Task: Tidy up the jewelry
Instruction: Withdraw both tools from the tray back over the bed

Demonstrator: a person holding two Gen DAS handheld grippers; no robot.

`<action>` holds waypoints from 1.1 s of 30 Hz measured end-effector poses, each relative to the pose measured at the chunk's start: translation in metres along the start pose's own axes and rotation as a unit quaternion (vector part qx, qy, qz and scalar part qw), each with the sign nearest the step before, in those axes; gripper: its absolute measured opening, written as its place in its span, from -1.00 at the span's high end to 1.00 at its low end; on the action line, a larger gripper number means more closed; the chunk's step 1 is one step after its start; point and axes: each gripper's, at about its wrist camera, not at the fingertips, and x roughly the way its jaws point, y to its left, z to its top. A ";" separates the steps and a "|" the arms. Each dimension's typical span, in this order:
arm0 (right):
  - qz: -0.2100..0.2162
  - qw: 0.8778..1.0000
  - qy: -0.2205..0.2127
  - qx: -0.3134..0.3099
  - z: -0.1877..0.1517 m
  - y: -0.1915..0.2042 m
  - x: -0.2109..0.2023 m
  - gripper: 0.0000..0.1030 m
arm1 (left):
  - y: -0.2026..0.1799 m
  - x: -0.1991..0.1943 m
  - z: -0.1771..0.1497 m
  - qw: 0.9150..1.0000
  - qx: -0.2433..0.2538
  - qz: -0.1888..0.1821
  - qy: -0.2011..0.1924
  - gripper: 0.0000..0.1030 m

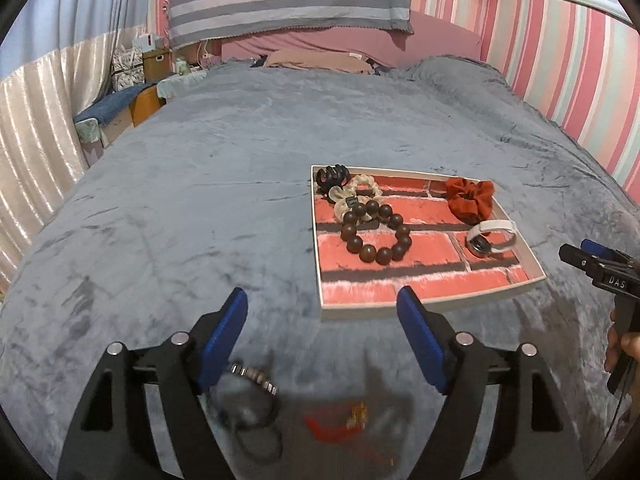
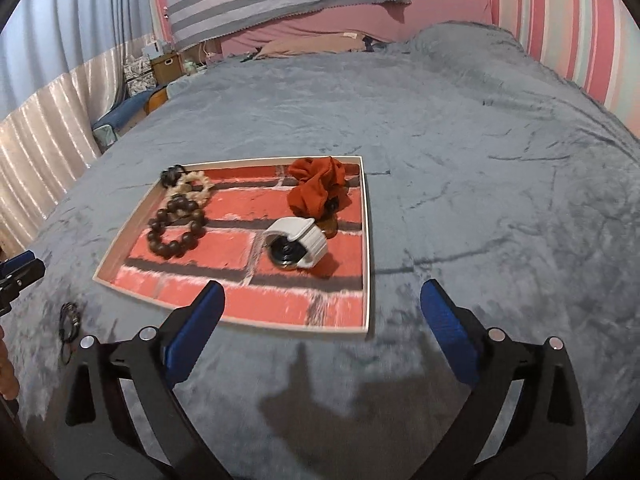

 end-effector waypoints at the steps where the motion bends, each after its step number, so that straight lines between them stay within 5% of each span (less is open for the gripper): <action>1: 0.001 1.000 -0.003 0.001 -0.003 0.001 -0.008 -0.87 | 0.000 -0.010 -0.005 1.000 -0.001 0.003 -0.007 -0.56; 12: 0.018 0.999 -0.036 0.003 -0.069 0.022 -0.078 -0.91 | -0.007 -0.073 -0.072 0.999 0.008 0.015 -0.032 -0.67; 24: -0.010 1.000 -0.026 0.008 -0.139 0.034 -0.079 -0.91 | 0.024 -0.059 -0.112 1.000 -0.011 0.028 -0.003 -0.69; 33: -0.044 0.999 -0.032 -0.001 -0.156 0.039 -0.077 -0.91 | 0.053 -0.051 -0.121 0.999 -0.039 0.035 0.006 -0.69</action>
